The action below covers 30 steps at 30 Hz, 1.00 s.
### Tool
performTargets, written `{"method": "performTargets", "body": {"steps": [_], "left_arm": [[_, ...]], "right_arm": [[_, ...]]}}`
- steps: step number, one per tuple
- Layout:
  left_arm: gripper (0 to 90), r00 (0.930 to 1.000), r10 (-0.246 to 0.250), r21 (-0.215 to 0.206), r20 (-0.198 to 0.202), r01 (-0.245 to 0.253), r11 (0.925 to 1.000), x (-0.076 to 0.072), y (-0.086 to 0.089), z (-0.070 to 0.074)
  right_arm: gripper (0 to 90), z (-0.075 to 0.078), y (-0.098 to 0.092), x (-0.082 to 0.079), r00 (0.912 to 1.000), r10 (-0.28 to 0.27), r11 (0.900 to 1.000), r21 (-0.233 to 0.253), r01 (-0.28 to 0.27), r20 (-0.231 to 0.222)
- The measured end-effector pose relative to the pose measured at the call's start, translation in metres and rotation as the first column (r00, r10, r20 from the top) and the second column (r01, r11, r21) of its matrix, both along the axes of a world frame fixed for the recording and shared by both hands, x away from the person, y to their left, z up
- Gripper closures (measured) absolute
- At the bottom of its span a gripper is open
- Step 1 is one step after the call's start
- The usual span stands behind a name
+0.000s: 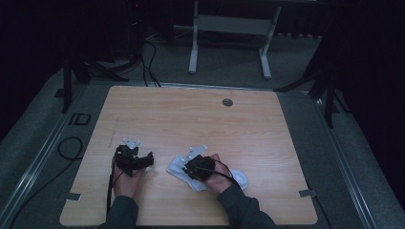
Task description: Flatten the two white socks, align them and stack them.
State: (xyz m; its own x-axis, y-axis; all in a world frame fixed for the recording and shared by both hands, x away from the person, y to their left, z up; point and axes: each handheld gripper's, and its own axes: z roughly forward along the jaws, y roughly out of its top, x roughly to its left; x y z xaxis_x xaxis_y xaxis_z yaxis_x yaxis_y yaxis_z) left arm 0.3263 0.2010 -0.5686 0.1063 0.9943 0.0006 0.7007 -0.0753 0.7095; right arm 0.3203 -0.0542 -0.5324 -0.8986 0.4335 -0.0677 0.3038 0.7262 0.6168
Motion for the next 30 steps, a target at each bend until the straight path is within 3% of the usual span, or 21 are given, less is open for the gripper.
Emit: {"method": "performTargets", "body": {"steps": [4, 9, 13, 14, 16, 20, 24, 30], "left_arm": [[18.3, 0.9999, -0.013, -0.001, 0.011, 0.013, 0.9999, -0.002, -0.001, 0.000], [42.3, 0.9998, -0.017, -0.004, 0.013, 0.017, 0.9998, -0.008, -0.008, 0.004], [61.3, 0.9958, -0.090, -0.013, -0.015, 0.090, 0.9959, -0.012, -0.015, 0.009], [70.0, 0.9931, -0.117, -0.030, -0.014, 0.116, 0.9928, -0.013, -0.018, 0.009], [73.2, 0.9859, -0.167, -0.058, -0.003, 0.167, 0.9843, -0.015, -0.024, 0.010], [82.7, 0.9640, -0.266, -0.063, 0.010, 0.266, 0.9619, -0.019, -0.038, 0.013], [89.1, 0.9505, -0.311, -0.070, -0.009, 0.309, 0.9484, -0.020, -0.044, 0.011], [89.6, 0.9288, -0.368, -0.093, -0.040, 0.364, 0.9270, -0.024, -0.048, 0.010]], "right_arm": [[81.4, -0.004, 0.004, 0.000, 1.0000, 0.005, 1.000, -0.007, -0.005, -0.003], [80.8, -0.007, 0.007, 0.000, 0.9999, 0.011, 1.000, -0.009, -0.011, -0.009], [81.0, -0.007, 0.008, 0.001, 0.9999, -0.006, 1.000, 0.008, 0.006, -0.011], [81.0, -0.007, 0.007, 0.001, 0.9999, -0.005, 1.000, 0.012, 0.005, -0.012], [81.1, -0.007, 0.007, 0.001, 0.9999, -0.004, 1.000, 0.016, 0.005, -0.017], [81.0, -0.007, 0.005, 0.003, 0.9994, -0.007, 0.999, 0.037, 0.009, -0.035], [81.0, -0.006, 0.005, 0.002, 0.9993, -0.005, 0.999, 0.037, 0.006, -0.038], [81.0, -0.004, 0.004, 0.003, 0.9994, -0.001, 0.999, 0.033, 0.003, -0.035]]}}
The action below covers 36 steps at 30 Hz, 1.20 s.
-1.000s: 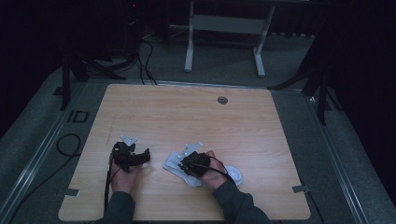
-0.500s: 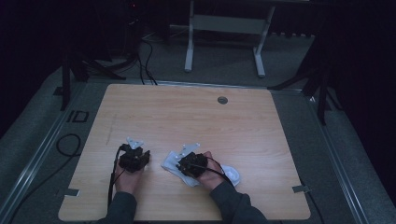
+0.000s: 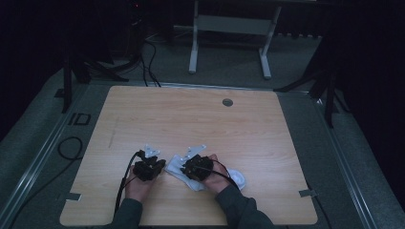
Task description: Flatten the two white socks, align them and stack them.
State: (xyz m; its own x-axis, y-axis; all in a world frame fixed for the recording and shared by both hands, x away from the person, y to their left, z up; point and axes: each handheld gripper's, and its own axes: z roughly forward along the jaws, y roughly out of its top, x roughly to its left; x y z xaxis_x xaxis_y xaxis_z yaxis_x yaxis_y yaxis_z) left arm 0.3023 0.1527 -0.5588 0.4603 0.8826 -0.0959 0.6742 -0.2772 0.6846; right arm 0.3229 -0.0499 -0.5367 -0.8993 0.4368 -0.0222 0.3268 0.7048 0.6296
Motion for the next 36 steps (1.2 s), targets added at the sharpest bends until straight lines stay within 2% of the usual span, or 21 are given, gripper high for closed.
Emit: {"method": "performTargets", "body": {"steps": [8, 12, 17, 24, 29, 33, 35, 36], "left_arm": [[89.7, 0.9995, -0.018, -0.030, -0.024, 0.017, 0.9994, -0.004, 0.000, 0.000], [89.7, 0.9996, -0.013, -0.039, -0.025, 0.012, 0.9992, -0.004, 0.000, 0.000], [89.7, 0.9994, -0.016, -0.041, -0.032, 0.014, 0.9991, -0.003, 0.001, 0.000], [89.7, 0.9991, -0.021, -0.053, -0.037, 0.019, 0.9984, -0.003, 0.001, 0.000], [89.7, 0.9990, -0.021, -0.059, -0.039, 0.018, 0.9981, -0.003, 0.001, 0.000], [89.6, 0.9991, -0.019, -0.052, -0.037, 0.017, 0.9985, -0.003, 0.000, 0.000], [89.6, 0.9995, -0.008, -0.036, -0.031, 0.007, 0.9993, -0.004, 0.001, 0.001], [89.6, 0.9998, -0.010, -0.051, -0.020, 0.009, 0.9987, -0.004, 0.003, 0.003]], "right_arm": [[80.7, 0.009, -0.001, -0.002, 0.9999, 0.002, 1.000, 0.007, -0.002, 0.012], [79.0, 0.000, 0.003, -0.001, 1.0000, 0.007, 1.000, -0.016, -0.007, -0.003], [74.5, -0.004, 0.005, -0.001, 1.0000, 0.002, 1.000, -0.014, -0.002, 0.000], [82.4, -0.002, 0.006, -0.001, 0.9999, 0.005, 1.000, -0.013, -0.005, 0.015], [82.3, -0.001, 0.007, -0.001, 0.9998, -0.007, 1.000, 0.003, 0.006, 0.020], [80.3, -0.008, 0.009, 0.001, 1.0000, -0.002, 1.000, -0.010, 0.002, 0.002], [79.1, -0.009, 0.008, 0.002, 0.9999, -0.012, 1.000, -0.001, 0.012, -0.011], [78.6, -0.009, 0.008, 0.003, 0.9998, -0.012, 1.000, 0.000, 0.012, -0.013]]}}
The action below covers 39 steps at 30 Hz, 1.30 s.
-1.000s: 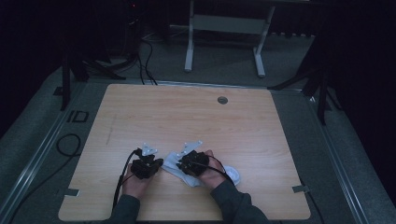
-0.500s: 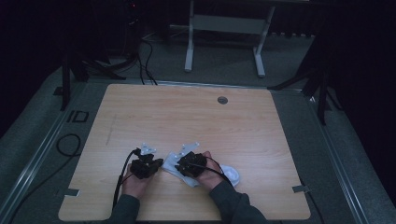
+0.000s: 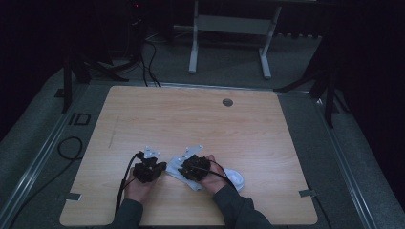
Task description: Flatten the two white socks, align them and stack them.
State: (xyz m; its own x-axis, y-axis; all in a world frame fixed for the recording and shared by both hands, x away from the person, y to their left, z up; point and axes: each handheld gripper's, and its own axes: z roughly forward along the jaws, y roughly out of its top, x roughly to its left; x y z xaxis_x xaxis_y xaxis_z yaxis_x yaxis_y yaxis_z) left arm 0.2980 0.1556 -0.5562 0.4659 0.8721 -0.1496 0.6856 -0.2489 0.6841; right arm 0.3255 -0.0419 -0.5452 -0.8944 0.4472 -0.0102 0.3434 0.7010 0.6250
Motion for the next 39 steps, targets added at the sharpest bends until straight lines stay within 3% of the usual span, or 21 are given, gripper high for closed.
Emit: {"method": "performTargets", "body": {"steps": [4, 7, 11, 12, 13, 15, 19, 24, 30, 36, 39], "left_arm": [[89.6, 0.9968, -0.016, -0.073, 0.078, 0.022, 0.9971, -0.007, 0.002, 0.012], [89.6, 0.9940, -0.056, -0.079, 0.094, 0.064, 0.9949, -0.010, -0.005, 0.015], [89.6, 0.9959, -0.073, 0.006, 0.053, 0.073, 0.9973, -0.007, -0.019, 0.008], [89.7, 0.9965, -0.074, 0.021, 0.040, 0.073, 0.9971, -0.006, -0.020, 0.005], [89.7, 0.9967, -0.074, 0.018, 0.034, 0.073, 0.9971, -0.005, -0.020, 0.004], [89.7, 0.9968, -0.075, 0.018, 0.027, 0.074, 0.9971, -0.004, -0.019, 0.005], [89.7, 0.9970, -0.074, 0.016, 0.024, 0.074, 0.9972, -0.004, -0.019, 0.004], [89.7, 0.9971, -0.074, 0.010, 0.018, 0.073, 0.9973, -0.004, -0.019, 0.004], [89.7, 0.9972, -0.073, 0.009, 0.015, 0.073, 0.9973, -0.004, -0.019, 0.004], [89.7, 0.9972, -0.073, 0.008, 0.014, 0.073, 0.9973, -0.004, -0.018, 0.004], [89.7, 0.9973, -0.072, 0.008, 0.014, 0.072, 0.9974, -0.004, -0.019, 0.004]], "right_arm": [[77.9, -0.001, 0.000, 0.000, 1.0000, -0.002, 1.000, 0.003, 0.002, -0.005], [77.6, -0.001, 0.000, 0.000, 1.0000, -0.004, 1.000, 0.004, 0.004, -0.004], [74.6, -0.001, 0.000, 0.000, 0.9999, -0.004, 1.000, 0.007, 0.004, -0.011], [67.8, -0.001, 0.000, 0.000, 0.9999, 0.005, 1.000, 0.009, -0.005, -0.014], [67.8, -0.001, 0.000, 0.000, 0.9999, 0.005, 1.000, 0.009, -0.005, -0.014], [58.8, 0.001, -0.002, -0.001, 0.9998, 0.009, 1.000, 0.008, -0.009, -0.016], [54.3, 0.007, -0.011, -0.002, 1.0000, 0.003, 1.000, 0.010, -0.003, -0.009], [52.8, 0.022, -0.036, -0.004, 0.9994, -0.034, 0.999, 0.022, 0.034, 0.007], [53.7, 0.034, -0.083, -0.004, 0.9910, -0.133, 0.991, 0.029, 0.132, 0.019], [55.6, 0.033, -0.130, -0.006, 0.9751, -0.222, 0.975, 0.003, 0.222, 0.007], [55.7, 0.030, -0.138, -0.008, 0.9714, -0.237, 0.972, -0.008, 0.237, -0.013]]}}
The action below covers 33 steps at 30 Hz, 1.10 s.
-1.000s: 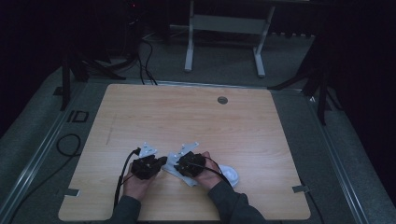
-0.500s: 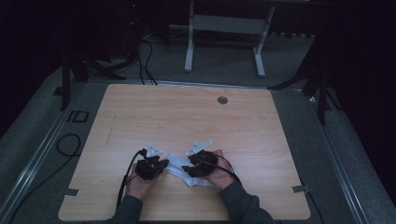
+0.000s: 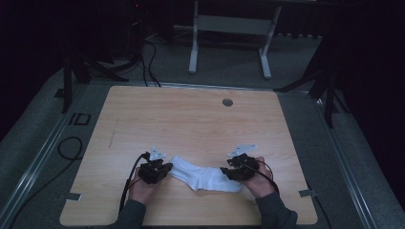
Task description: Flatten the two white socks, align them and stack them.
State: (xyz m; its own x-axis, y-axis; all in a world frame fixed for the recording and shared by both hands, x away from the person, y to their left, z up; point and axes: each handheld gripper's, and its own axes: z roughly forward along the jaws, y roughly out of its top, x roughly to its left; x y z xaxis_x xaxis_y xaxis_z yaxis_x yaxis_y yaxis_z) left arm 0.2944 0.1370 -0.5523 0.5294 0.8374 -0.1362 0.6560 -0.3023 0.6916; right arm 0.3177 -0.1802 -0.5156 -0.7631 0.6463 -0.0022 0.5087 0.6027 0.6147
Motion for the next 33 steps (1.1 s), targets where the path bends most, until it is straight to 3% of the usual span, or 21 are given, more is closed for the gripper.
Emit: {"method": "performTargets", "body": {"steps": [4, 7, 9, 18, 22, 23, 26, 28, 33], "left_arm": [[89.7, 1.0000, -0.002, 0.002, -0.002, 0.002, 1.0000, 0.000, 0.000, 0.000], [89.7, 1.0000, -0.004, 0.005, -0.003, 0.004, 1.0000, 0.000, 0.000, 0.000], [89.8, 1.0000, -0.003, 0.001, -0.004, 0.003, 1.0000, -0.001, 0.001, 0.000], [89.8, 0.9999, -0.010, 0.005, -0.010, 0.011, 0.9999, -0.002, 0.002, 0.000], [89.8, 0.9998, -0.010, 0.003, -0.016, 0.010, 0.9999, -0.002, 0.003, 0.000], [89.8, 0.9998, -0.008, 0.003, -0.016, 0.008, 1.0000, -0.002, 0.002, 0.000], [89.8, 0.9998, -0.004, 0.003, -0.020, 0.005, 1.0000, -0.003, 0.002, 0.001], [89.8, 0.9998, -0.005, 0.006, -0.020, 0.006, 1.0000, -0.004, 0.003, 0.001], [89.7, 0.9997, -0.002, 0.003, -0.024, 0.002, 1.0000, -0.004, 0.003, 0.001]], "right_arm": [[61.0, -0.009, -0.008, -0.003, 0.9995, 0.007, 1.000, -0.024, -0.007, -0.031], [79.6, -0.014, -0.008, -0.006, 0.9989, 0.026, 0.998, -0.061, -0.028, -0.039], [85.7, -0.013, -0.011, -0.009, 0.9995, 0.023, 0.998, -0.065, -0.024, -0.021], [86.4, -0.007, -0.028, -0.014, 0.9998, -0.020, 1.000, -0.020, 0.020, 0.003], [85.6, -0.004, -0.025, -0.013, 0.9998, -0.004, 1.000, -0.009, 0.004, 0.017], [83.6, -0.003, -0.023, -0.012, 0.9998, 0.008, 1.000, -0.008, -0.008, 0.017], [66.6, -0.005, -0.014, -0.009, 0.9989, 0.047, 0.998, -0.038, -0.047, -0.008], [63.1, -0.007, -0.011, -0.011, 0.9992, 0.029, 0.998, -0.061, -0.027, 0.028], [62.7, 0.002, -0.014, -0.024, 0.9944, 0.025, 1.000, -0.004, -0.024, 0.103]]}}
